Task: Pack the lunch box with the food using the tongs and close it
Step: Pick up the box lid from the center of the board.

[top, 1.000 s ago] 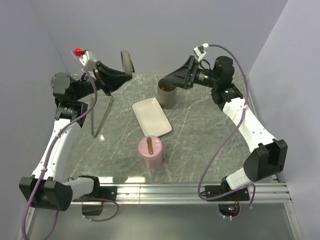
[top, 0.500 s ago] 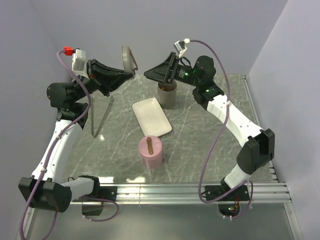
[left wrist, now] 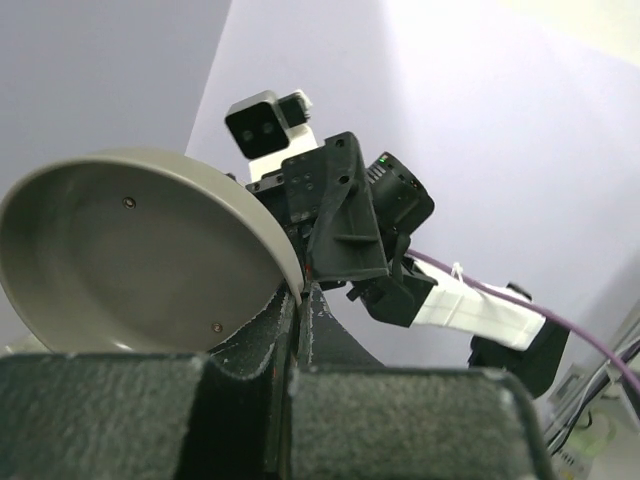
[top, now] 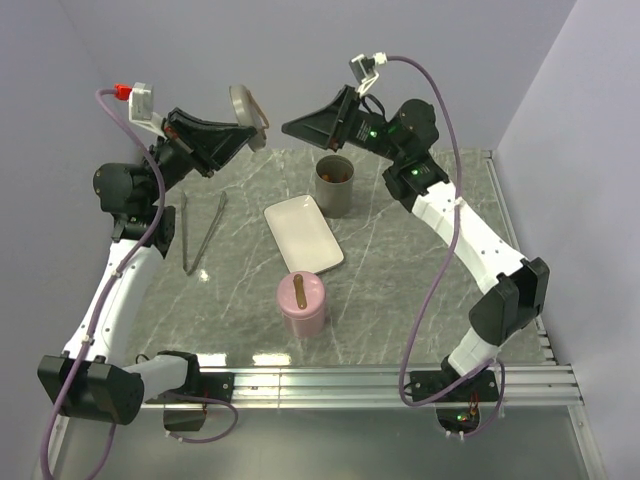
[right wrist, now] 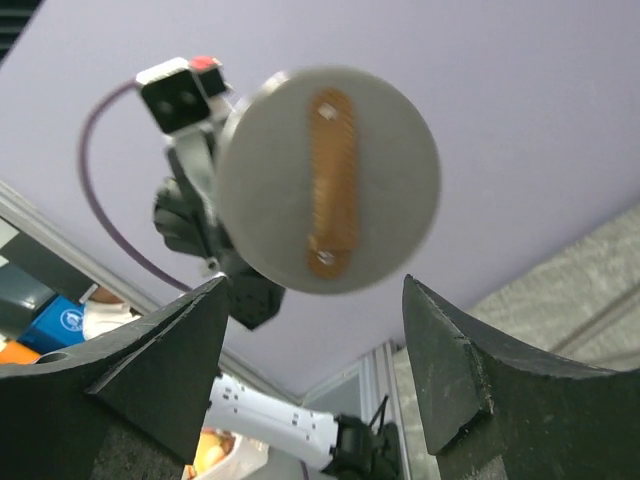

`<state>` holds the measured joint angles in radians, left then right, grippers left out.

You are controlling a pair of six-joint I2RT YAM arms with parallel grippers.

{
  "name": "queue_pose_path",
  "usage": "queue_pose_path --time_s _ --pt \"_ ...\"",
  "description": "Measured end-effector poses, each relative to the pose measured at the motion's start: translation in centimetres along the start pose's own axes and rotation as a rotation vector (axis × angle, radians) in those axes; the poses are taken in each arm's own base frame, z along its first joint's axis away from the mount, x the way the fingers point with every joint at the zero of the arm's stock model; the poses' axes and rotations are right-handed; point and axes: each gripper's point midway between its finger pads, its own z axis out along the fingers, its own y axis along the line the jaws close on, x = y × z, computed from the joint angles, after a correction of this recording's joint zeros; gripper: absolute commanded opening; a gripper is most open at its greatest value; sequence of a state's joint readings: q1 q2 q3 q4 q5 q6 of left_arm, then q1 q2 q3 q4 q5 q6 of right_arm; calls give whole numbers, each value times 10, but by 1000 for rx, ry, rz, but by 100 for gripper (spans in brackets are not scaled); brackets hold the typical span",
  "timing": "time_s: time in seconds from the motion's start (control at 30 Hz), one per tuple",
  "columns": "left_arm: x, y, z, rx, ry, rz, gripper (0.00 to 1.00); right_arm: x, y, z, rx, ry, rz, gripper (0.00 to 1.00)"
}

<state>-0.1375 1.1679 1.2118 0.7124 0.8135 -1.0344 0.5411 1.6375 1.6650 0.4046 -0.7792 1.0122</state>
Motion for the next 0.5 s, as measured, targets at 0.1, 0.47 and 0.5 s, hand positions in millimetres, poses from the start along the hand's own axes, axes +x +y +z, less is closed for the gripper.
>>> queue_pose_path --time_s 0.1,0.47,0.5 --pt "-4 3 0 -20 -22 -30 0 -11 6 7 -14 -23 -2 75" --pt "-12 -3 -4 -29 -52 -25 0 10 -5 48 59 -10 56 67" --pt "-12 -3 -4 -28 -52 -25 0 10 -5 48 59 -11 53 66"
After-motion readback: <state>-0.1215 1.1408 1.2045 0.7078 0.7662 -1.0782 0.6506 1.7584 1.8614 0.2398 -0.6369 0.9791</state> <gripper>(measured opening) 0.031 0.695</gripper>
